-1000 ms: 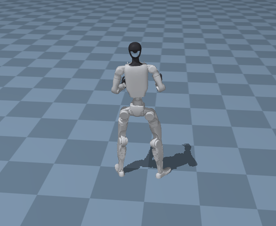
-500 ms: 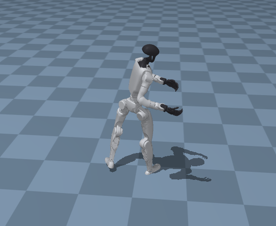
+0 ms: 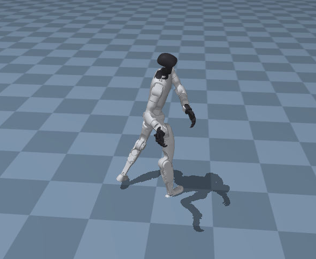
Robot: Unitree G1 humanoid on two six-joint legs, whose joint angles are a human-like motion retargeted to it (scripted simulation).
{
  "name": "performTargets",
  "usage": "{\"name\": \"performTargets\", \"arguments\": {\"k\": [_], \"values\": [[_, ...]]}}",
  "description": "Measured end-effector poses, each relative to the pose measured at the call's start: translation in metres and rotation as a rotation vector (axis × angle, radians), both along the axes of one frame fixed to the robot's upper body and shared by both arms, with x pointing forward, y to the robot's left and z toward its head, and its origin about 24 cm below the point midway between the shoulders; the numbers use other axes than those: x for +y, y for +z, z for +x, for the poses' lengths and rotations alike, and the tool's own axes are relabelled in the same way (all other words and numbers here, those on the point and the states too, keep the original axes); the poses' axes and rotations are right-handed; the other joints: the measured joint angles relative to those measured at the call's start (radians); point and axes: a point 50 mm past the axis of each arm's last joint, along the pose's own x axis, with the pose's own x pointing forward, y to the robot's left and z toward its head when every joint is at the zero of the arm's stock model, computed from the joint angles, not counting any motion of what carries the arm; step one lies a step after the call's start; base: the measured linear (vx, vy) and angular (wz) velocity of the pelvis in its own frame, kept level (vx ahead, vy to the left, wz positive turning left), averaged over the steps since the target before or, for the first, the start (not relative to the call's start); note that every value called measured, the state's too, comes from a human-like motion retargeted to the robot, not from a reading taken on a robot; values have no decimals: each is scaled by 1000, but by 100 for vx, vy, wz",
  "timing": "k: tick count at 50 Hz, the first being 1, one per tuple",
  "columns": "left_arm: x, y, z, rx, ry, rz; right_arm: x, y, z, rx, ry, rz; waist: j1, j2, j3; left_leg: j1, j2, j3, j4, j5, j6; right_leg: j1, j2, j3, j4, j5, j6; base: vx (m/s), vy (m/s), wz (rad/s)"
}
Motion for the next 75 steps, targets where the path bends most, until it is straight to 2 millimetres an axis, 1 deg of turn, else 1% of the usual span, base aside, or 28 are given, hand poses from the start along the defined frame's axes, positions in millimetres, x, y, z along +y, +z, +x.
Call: {"name": "performTargets", "arguments": {"k": [4, 7, 13, 18, 20, 23, 25, 27, 30, 32, 33, 34, 35, 37, 39, 40, 42, 45, 48, 50, 52, 55, 58, 62, 65, 67, 70, 75], "values": [[10, 2, -17, -95, -226, 31, -4, 41, -8, 82, -71, -196, 3, -22, -31, 34, -17, 55, -80, -67, -50, 12, -8, -39, 0, 3, 17, -8, 10, 34], [27, 2, -26, -87, -334, 25, -4, 70, -17, 146, -149, -324, 24, -49, -60, 38, -19, 76, -123, -128, -55, 28, -17, -94, 0, 5, 30, -13, 11, 85], [74, -2, -36, 8, -331, -87, -2, 106, -30, 252, -323, -482, 156, -154, -143, 15, 20, 61, -175, -194, -49, 56, -14, -243, 0, 23, 42, -15, 6, 126], [103, -5, -46, 163, -343, -188, 8, 136, -32, 301, -424, -612, 351, -300, -218, -107, 49, -137, -166, -210, -90, 52, -16, -372, 18, 80, 42, -14, 13, 166], [103, 3, -51, 158, -384, -210, 17, 157, -29, 301, -455, -702, 436, -371, -238, -173, 36, -234, -158, -217, -106, 49, -37, -436, 32, 105, 42, -9, 28, 204], [89, 21, -65, 133, -497, -262, 34, 199, -19, 296, -479, -861, 584, -487, -233, -248, -26, -367, -172, -213, -115, 61, -102, -554, 64, 136, 42, -4, 36, 222], [74, 36, -77, 123, -597, -304, 42, 235, -12, 323, -545, -944, 698, -557, -192, -278, -81, -451, -201, -196, -117, 80, -155, -640, 95, 161, 39, -2, 35, 228], [60, 49, -87, 110, -686, -343, 49, 273, -8, 410, -691, -1010, 843, -598, -127, -294, -104, -516, -241, -168, -128, 84, -174, -695, 129, 194, 14, -3, 24, 186], [39, 67, -102, 75, -792, -407, 63, 322, 1, 691, -948, -1176, 1094, -613, 5, -295, -128, -593, -310, -123, -139, 85, -197, -725, 186, 240, -23, -3, 17, 150], [24, 73, -114, 75, -843, -450, 55, 337, 18, 1121, -918, -1313, 1262, -590, 97, -291, -140, -637, -350, -95, -141, 83, -211, -715, 225, 261, -46, -2, 13, 135], [15, 79, -119, 79, -863, -483, 51, 345, 29, 1405, -831, -1356, 1334, -556, 140, -288, -145, -659, -366, -83, -140, 85, -217, -706, 245, 269, -57, -2, 12, 140], [13, 78, -116, 109, -848, -509, 55, 349, 54, 1671, -668, -1372, 1365, -535, 149, -291, -151, -684, -379, -71, -137, 85, -223, -701, 263, 276, -67, -1, 10, 149], [13, 74, -110, 153, -816, -532, 60, 328, 98, 1908, -369, -1364, 1374, -521, 140, -297, -156, -711, -391, -60, -135, 85, -228, -697, 281, 283, -76, 0, 9, 158], [11, 59, -114, 188, -804, -505, 32, 294, 103, 2114, -237, -1232, 1491, -509, 176, -313, -173, -765, -411, -41, -122, 81, -242, -679, 319, 290, -95, 1, 8, 166], [12, 60, -110, 171, -773, -514, 36, 298, 106, 1987, -340, -1255, 1563, -443, 207, -326, -189, -828, -433, -21, -109, 87, -251, -654, 352, 296, -109, 1, 7, 185], [15, 63, -105, 153, -750, -528, 46, 306, 108, 1869, -429, -1310, 1586, -403, 221, -332, -197, -861, -445, -11, -104, 92, -253, -639, 365, 300, -113, 0, 6, 198], [25, 70, -89, 86, -683, -540, 72, 306, 123, 1742, -563, -1503, 1593, -329, 237, -334, -214, -930, -473, 9, -94, 108, -254, -594, 393, 303, -119, 1, 6, 201], [33, 75, -73, 64, -628, -525, 82, 302, 130, 1802, -600, -1595, 1591, -217, 242, -331, -229, -1023, -516, 43, -94, 129, -238, -509, 425, 321, -127, 1, 6, 177], [37, 83, -59, 12, -577, -484, 75, 303, 127, 1812, -385, -1491, 1578, -115, 247, -309, -229, -1085, -546, 55, -105, 138, -214, -406, 462, 338, -130, 0, 6, 112], [40, 90, -49, -10, -526, -476, 74, 304, 126, 1791, -277, -1453, 1566, -66, 258, -305, -249, -1096, -542, 68, -76, 134, -210, -335, 483, 352, -141, -2, 6, 49], [45, 94, -38, -19, -448, -490, 84, 305, 129, 1764, -268, -1508, 1544, -35, 261, -295, -257, -1093, -542, 69, -72, 121, -206, -272, 505, 360, -142, -3, 7, 3], [54, 96, -24, 0, -310, -542, 108, 308, 135, 1674, -275, -1636, 1500, 1, 256, -278, -259, -1068, -547, 70, -81, 98, -204, -207, 527, 368, -144, -5, 7, -44], [59, 103, -12, 8, -168, -618, 141, 313, 139, 1458, -221, -1744, 1442, 45, 251, -258, -242, -1022, -558, 60, -128, 70, -209, -195, 536, 352, -144, -9, 7, -93], [63, 120, 0, -22, -30, -709, 185, 313, 138, 1148, -82, -1850, 1354, 109, 245, -248, -213, -925, -554, 50, -241, 45, -228, -284, 510, 290, -158, -12, 4, -136], [64, 139, 2, -70, 39, -771, 205, 316, 133, 940, 27, -1845, 1293, 164, 256, -257, -203, -825, -526, 33, -284, 36, -255, -416, 459, 220, -171, -13, -1, -182], [63, 153, 1, -125, 60, -794, 207, 324, 126, 809, 87, -1772, 1261, 187, 270, -272, -203, -743, -503, 17, -290, 22, -275, -525, 417, 164, -168, -13, -5, -214], [60, 172, -5, -209, 42, -796, 197, 342, 113, 632, 163, -1598, 1218, 193, 290, -309, -207, -608, -464, -10, -275, -16, -297, -666, 352, 88, -138, -12, -9, -228], [47, 196, -23, -298, -68, -774, 157, 362, 96, 394, 314, -1242, 1133, 190, 281, -386, -205, -392, -377, -54, -203, -132, -303, -632, 230, 98, -70, -6, -14, -211]]}}
